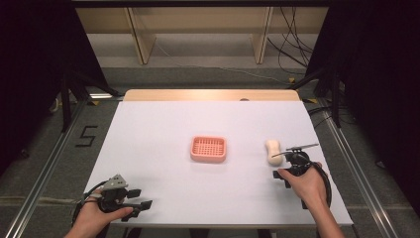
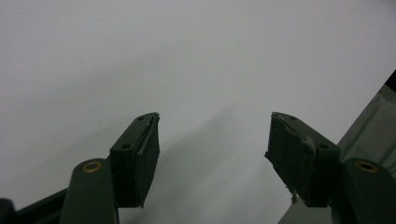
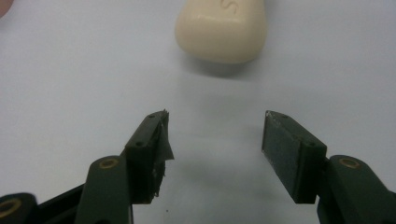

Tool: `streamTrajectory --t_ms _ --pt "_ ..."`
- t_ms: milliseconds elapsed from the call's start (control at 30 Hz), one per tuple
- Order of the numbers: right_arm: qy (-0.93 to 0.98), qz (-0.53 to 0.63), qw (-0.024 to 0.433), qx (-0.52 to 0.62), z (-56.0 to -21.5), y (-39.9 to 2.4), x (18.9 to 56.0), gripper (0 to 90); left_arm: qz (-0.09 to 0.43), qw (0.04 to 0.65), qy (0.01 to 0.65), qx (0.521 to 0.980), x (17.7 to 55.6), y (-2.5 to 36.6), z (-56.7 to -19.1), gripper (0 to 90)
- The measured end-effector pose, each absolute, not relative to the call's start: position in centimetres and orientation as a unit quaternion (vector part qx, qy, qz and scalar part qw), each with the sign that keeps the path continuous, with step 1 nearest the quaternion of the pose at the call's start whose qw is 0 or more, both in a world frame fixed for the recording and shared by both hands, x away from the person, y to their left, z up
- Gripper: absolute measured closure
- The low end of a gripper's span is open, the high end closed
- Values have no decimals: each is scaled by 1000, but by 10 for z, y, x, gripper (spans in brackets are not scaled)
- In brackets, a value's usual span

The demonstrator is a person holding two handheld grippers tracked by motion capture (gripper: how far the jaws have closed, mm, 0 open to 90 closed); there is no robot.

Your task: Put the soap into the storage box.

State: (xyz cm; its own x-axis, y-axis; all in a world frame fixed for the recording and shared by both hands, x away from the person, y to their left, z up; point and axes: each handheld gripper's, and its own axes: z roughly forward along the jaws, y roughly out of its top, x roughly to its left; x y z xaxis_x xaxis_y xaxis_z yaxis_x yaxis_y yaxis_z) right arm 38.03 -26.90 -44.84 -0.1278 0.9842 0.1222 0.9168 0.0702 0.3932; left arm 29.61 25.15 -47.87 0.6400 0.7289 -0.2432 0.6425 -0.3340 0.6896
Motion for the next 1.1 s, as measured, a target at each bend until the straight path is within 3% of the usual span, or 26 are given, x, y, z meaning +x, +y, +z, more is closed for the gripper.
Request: streamTrajectory --t_ms 600,1100 --pt "729 144 74 665 -423 -264 425 393 51 395 420 815 297 251 -479 336" --pt "724 121 59 677 -426 -255 462 392 51 401 427 809 297 250 -480 336"
